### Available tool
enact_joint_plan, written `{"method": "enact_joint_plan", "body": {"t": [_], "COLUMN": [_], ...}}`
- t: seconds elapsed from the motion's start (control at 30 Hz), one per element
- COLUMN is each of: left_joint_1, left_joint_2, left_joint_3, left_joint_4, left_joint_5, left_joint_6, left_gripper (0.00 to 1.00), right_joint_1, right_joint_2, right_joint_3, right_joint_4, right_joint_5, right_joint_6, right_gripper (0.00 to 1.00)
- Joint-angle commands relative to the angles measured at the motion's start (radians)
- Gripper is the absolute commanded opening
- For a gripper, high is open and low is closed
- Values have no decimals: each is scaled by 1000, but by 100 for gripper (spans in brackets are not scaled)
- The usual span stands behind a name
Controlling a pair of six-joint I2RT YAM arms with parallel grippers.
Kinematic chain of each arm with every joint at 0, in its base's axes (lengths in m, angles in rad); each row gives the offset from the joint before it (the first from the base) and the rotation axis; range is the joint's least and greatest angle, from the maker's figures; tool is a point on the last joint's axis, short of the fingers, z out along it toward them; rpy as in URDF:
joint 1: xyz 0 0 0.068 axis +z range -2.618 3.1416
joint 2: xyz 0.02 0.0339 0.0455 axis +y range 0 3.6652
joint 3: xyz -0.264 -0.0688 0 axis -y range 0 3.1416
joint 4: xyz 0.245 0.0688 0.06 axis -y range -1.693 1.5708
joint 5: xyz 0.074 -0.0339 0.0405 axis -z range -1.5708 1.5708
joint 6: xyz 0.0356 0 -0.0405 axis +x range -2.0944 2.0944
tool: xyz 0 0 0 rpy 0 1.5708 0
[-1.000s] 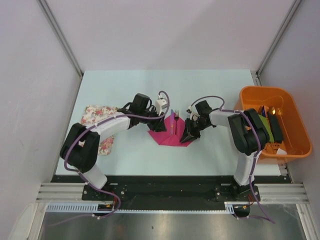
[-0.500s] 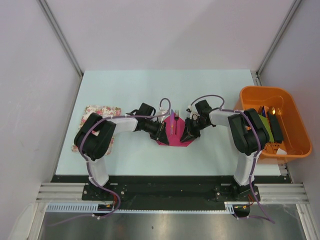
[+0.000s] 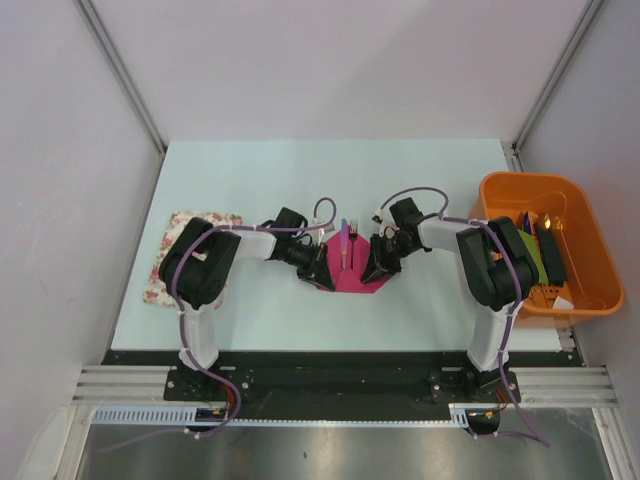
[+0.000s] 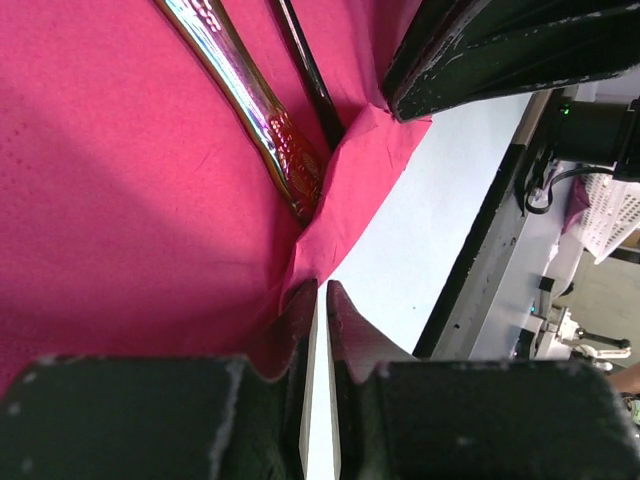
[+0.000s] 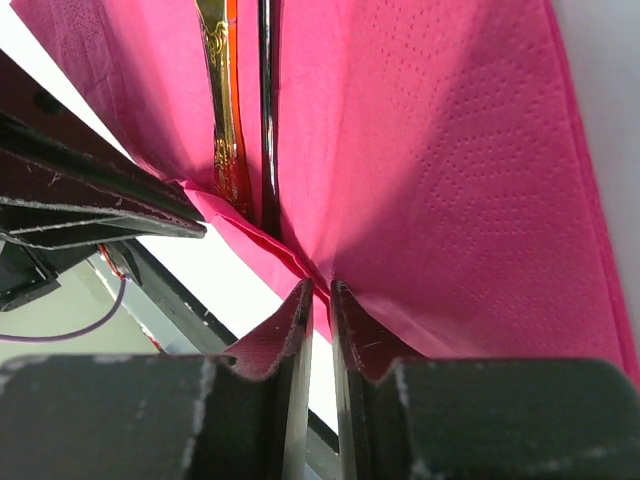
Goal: Place the utensils on the paper napkin and roll it up
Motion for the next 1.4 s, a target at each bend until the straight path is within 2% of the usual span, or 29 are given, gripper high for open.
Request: {"method": "enact_joint_plan", "body": {"t": [0.0, 0.2, 0.33, 0.9, 1.17, 1.37], "left_joint_1": [12, 29, 30, 41, 47, 50], "left_joint_2": [28, 36, 36, 39, 36, 39], "left_joint_3": [15, -7, -7, -1, -11, -16], "left_joint_4": [30, 32, 35, 30, 38, 42], "left_joint_5": [-17, -20, -18, -12, -12, -14], "left_joint_6": [-4, -32, -44, -42, -49, -53], "left_gripper": [12, 8, 8, 7, 7, 5], "right_joint_1": [-16, -30, 8, 39, 45, 67], "right_joint_2": [-70, -160, -185, -2, 41, -16], "right_joint_3": [38, 19, -10, -36, 7, 38], "right_joint_4": [-37, -85, -65, 81, 14, -10], "right_joint_5": [21, -45, -80, -61, 53, 10], "right_joint_6": [-47, -73, -70, 5, -38, -52], "right_gripper": [18, 19, 19, 17, 15, 14]}}
